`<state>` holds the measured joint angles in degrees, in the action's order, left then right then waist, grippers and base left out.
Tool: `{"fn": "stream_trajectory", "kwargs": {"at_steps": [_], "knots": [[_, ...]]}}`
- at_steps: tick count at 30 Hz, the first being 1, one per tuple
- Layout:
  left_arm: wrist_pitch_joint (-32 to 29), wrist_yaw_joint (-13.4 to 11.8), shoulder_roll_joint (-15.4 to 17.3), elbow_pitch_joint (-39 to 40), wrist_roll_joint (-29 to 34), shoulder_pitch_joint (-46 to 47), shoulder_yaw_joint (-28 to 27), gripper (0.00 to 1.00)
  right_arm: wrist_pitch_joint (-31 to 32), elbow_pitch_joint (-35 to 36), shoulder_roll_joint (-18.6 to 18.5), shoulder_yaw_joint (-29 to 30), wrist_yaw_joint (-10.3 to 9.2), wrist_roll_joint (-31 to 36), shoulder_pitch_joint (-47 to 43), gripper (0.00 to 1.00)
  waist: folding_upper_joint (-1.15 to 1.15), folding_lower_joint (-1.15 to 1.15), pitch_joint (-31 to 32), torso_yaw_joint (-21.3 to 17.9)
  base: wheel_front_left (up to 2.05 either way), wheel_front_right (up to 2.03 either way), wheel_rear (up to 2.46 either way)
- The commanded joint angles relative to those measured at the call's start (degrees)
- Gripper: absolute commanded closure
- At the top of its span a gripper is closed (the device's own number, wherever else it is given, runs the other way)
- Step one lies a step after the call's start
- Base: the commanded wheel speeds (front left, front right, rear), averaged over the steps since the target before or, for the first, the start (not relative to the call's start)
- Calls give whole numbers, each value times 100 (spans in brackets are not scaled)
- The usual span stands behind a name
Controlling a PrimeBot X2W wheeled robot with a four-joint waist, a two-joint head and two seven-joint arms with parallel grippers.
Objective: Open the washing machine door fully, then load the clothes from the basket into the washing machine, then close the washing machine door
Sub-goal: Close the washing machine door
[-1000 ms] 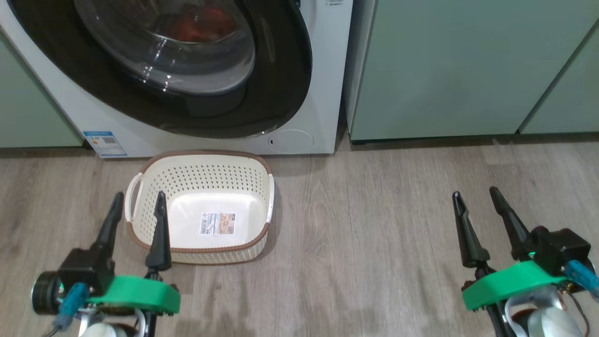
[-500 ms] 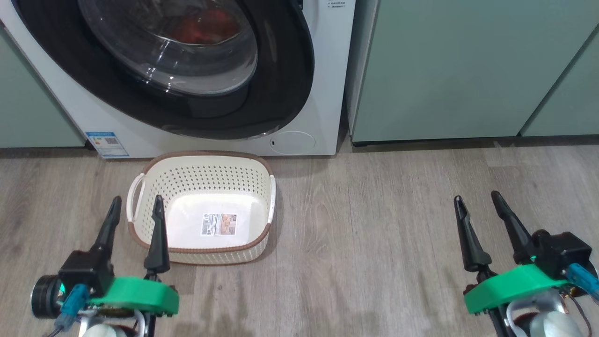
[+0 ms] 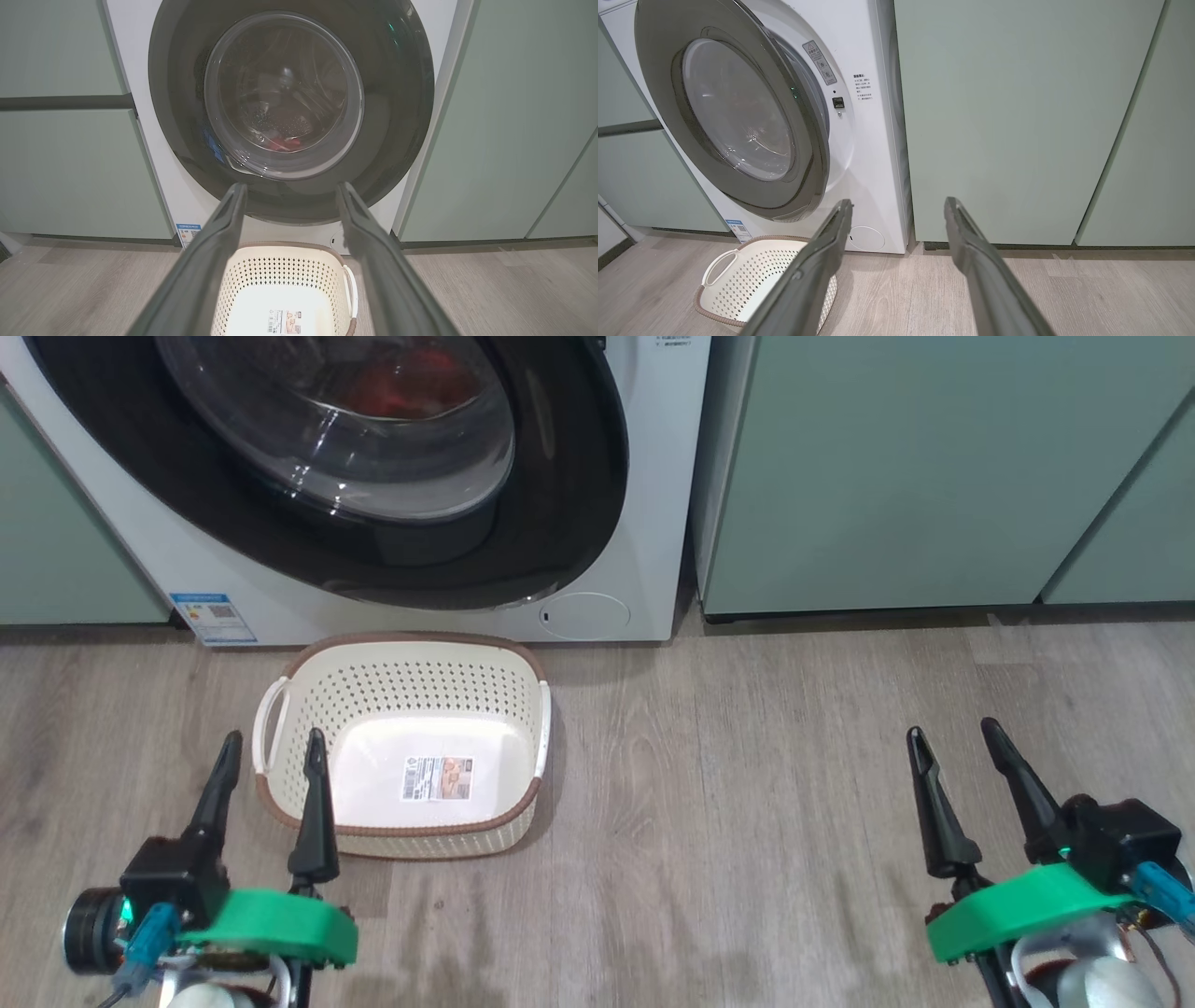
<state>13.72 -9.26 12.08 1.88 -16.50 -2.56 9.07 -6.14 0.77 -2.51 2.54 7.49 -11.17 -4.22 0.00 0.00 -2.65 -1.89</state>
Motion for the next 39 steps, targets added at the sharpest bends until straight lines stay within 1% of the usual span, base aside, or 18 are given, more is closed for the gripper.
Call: {"fn": "stream_trajectory", "kwargs": {"at_steps": [1, 2, 3, 4, 9, 14, 21, 26, 29, 35, 36, 39], "knots": [[64, -21, 88, 161, 0, 261, -199, 0, -59, 173, -37, -99, 0, -43, 187, 0, 0, 0, -9, 13, 0, 0, 0], [65, -20, 86, 163, -5, 268, -194, 0, -69, 174, -37, -92, 0, -62, 189, 24, 0, 0, -16, 22, 0, 0, 0], [65, -20, 83, 165, -13, 276, -190, 0, -82, 173, -37, -81, 0, -83, 191, 76, 0, 0, -23, 35, 0, 0, 0], [66, -17, 77, 167, -22, 288, -185, 0, -85, 162, -37, -58, 0, -119, 193, 100, 0, 0, -34, 59, 0, 0, 0], [65, -10, 73, 171, -71, 389, -194, 0, -117, 107, -37, 20, 0, -156, 261, 100, 0, 0, -125, 274, 0, 0, 0], [85, 8, 9, 99, -143, 570, -224, 0, -86, -11, -37, 88, 0, -16, 596, 100, 0, 0, -278, 627, 0, 0, 0], [116, 69, -258, 60, -166, 879, -126, 0, -48, -368, -37, 183, 0, 242, 1423, 100, 0, 0, -644, 1344, 0, 0, 0], [125, 133, -429, 92, -164, 1091, -196, 0, 3, -726, -44, 259, 0, 435, 2192, 100, 0, 0, -1035, 1843, 0, 0, 0], [126, 196, -572, 141, -169, 1215, -280, 0, 18, -1004, -126, 270, 0, 504, 2669, 100, 0, 0, -1258, 2103, 0, 0, 0], [127, 285, -786, 186, -99, 1332, -412, 0, -34, -1621, -317, 158, 0, 529, 3574, 100, 0, 0, -1559, 2415, 0, 0, 0], [127, 285, -786, 186, -99, 1332, -412, 0, -34, -1621, -317, 158, 0, 529, 3574, 100, 0, 0, -1559, 2415, 0, 0, 0], [127, 340, -834, 178, -45, 1387, -485, 0, -65, -1962, -368, 65, 0, 493, 3963, 100, 0, 0, -1663, 2483, 0, 0, 0]]}}
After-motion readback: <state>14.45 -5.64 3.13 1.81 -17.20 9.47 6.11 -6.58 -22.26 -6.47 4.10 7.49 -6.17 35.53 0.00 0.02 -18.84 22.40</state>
